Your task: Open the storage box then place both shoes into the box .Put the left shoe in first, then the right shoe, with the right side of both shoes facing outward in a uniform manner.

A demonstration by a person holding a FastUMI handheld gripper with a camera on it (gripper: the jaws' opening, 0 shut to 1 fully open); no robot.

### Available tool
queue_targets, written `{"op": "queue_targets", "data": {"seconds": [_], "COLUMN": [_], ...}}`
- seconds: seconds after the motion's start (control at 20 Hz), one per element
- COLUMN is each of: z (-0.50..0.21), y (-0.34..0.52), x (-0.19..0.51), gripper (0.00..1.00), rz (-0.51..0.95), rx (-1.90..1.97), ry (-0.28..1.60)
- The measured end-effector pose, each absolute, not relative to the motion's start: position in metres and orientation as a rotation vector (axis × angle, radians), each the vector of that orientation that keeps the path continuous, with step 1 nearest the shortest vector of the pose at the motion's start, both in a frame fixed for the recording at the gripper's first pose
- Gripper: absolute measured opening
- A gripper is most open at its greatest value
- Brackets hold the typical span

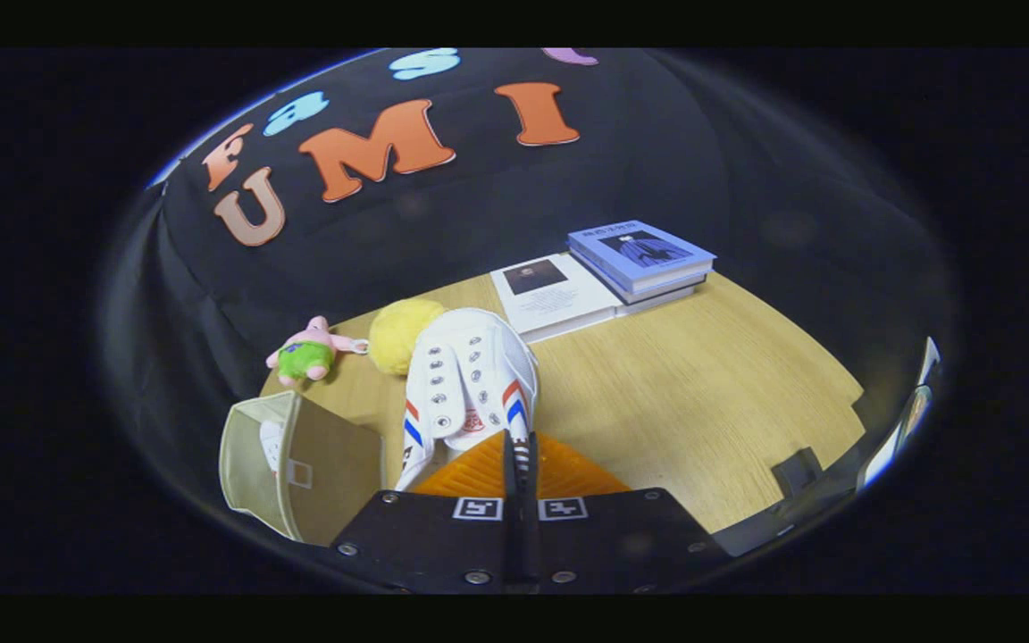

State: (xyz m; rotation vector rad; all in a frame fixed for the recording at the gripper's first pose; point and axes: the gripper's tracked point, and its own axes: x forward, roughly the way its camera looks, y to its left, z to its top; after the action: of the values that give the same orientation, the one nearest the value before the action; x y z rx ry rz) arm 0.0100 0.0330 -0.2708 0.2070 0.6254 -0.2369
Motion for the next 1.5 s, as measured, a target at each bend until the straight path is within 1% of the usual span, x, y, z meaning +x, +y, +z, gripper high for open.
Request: {"op": "queue_targets", "data": {"seconds": [0.3, 0.9, 1.15, 1.5], "z": [-0.244, -0.267, -0.285, -0.317], "y": [0.112, 0.25, 0.272, 0.272], "x": [0.007, 0.018, 0.02, 0.005], "gripper": [0.0, 0.0, 0.0, 0.0], "rz": [-0.168, 0.004, 0.031, 0.02], "rx": [0.184, 0.12, 0.071, 0.049], "ry": [0.597, 0.658, 0.671, 0.716]}}
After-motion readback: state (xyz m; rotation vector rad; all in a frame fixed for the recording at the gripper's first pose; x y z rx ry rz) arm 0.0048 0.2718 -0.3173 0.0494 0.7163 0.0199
